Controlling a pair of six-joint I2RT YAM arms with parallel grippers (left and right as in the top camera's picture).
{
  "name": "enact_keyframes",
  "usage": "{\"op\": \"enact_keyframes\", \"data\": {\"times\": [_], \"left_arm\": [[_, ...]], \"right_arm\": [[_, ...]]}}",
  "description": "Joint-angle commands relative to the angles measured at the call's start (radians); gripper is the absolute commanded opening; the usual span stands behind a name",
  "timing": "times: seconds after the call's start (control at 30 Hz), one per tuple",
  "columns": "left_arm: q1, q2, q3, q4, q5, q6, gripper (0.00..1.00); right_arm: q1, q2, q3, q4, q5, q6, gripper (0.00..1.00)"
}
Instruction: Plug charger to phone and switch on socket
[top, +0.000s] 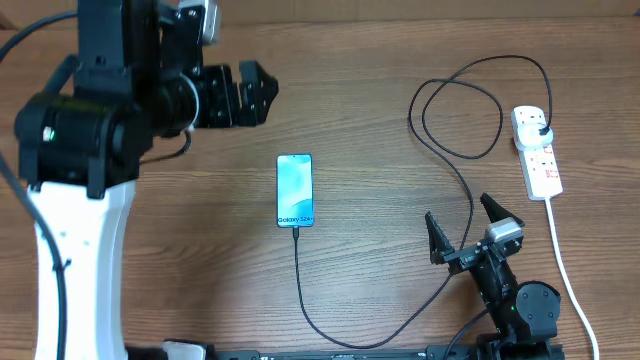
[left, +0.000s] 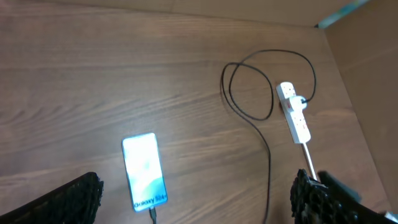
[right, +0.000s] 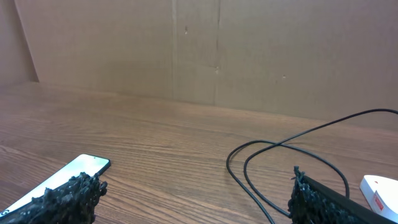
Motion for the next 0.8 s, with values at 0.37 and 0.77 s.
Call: {"op": "enact_keyframes", "data": {"times": [0.37, 0.77], "left_arm": [[0.01, -0.487, -0.727, 0.213, -0.246, 0.027, 1.0], [0.01, -0.929, -1.295, 0.685, -0.319, 0.189, 0.99]], "right_arm": [[-0.002, -0.009, -0.011, 0.005, -0.004, 0.003, 1.0], [-0.002, -0.009, -0.011, 0.005, -0.003, 0.003, 1.0]]}}
